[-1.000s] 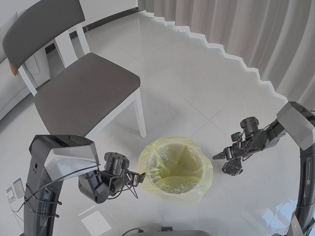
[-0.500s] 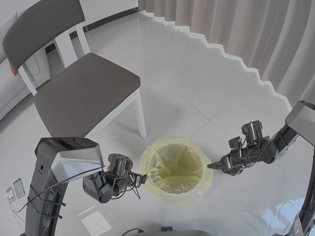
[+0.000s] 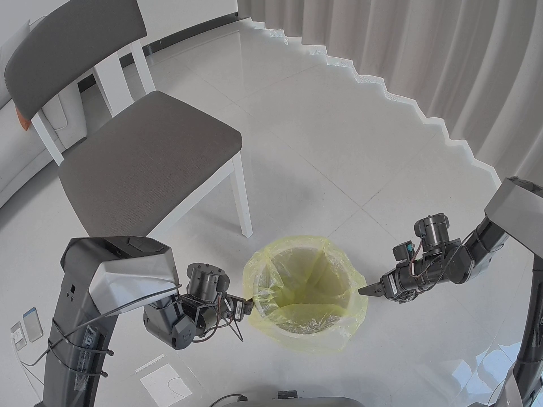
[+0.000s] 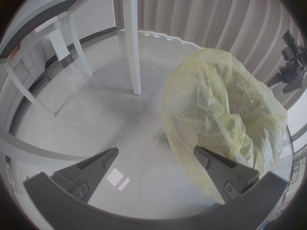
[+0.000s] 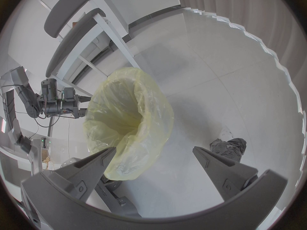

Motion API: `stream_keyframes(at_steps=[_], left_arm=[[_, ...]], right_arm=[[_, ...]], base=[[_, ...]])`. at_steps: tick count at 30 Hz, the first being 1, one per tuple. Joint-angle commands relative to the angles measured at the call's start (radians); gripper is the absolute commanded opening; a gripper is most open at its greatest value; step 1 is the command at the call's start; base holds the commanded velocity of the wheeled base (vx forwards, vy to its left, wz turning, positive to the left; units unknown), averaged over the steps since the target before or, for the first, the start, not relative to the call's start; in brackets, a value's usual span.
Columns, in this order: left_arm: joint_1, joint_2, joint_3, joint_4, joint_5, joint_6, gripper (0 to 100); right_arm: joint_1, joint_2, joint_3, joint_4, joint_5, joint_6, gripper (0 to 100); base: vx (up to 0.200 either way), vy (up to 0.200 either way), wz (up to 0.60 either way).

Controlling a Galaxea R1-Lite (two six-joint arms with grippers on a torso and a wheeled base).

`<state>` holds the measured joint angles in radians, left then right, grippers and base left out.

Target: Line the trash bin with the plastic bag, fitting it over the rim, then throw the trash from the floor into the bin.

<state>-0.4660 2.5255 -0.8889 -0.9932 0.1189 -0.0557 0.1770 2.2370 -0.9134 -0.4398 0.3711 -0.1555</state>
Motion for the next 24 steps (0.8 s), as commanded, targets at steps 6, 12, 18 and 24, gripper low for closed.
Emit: stream_keyframes(at_steps=[6, 12, 18, 24], left_arm=[[-0.002, -0.016, 0.008, -0.002, -0.001, -0.004, 100], [-0.002, -0.016, 0.007, -0.004, 0.001, -0.004, 100], [0.009, -0.011, -0.021, 0.004, 0.001, -0.004, 100], [0.029, -0.063, -0.035, 0.01, -0.001, -0.009, 100]], right_arm=[[-0.016, 0.128, -0.076, 0.004, 0.0, -0.007, 100], [-0.028, 0.159, -0.122, 0.056, 0.0, -0.015, 100], [-0.037, 0.193, -0.148, 0.067, 0.0, -0.03, 100], [-0.042, 0.202, -0.165, 0.069, 0.0, -0.033, 100]], base=[[0.0, 0.0, 0.0], [0.0, 0.0, 0.0], [0.0, 0.0, 0.0], [0.0, 0.0, 0.0]])
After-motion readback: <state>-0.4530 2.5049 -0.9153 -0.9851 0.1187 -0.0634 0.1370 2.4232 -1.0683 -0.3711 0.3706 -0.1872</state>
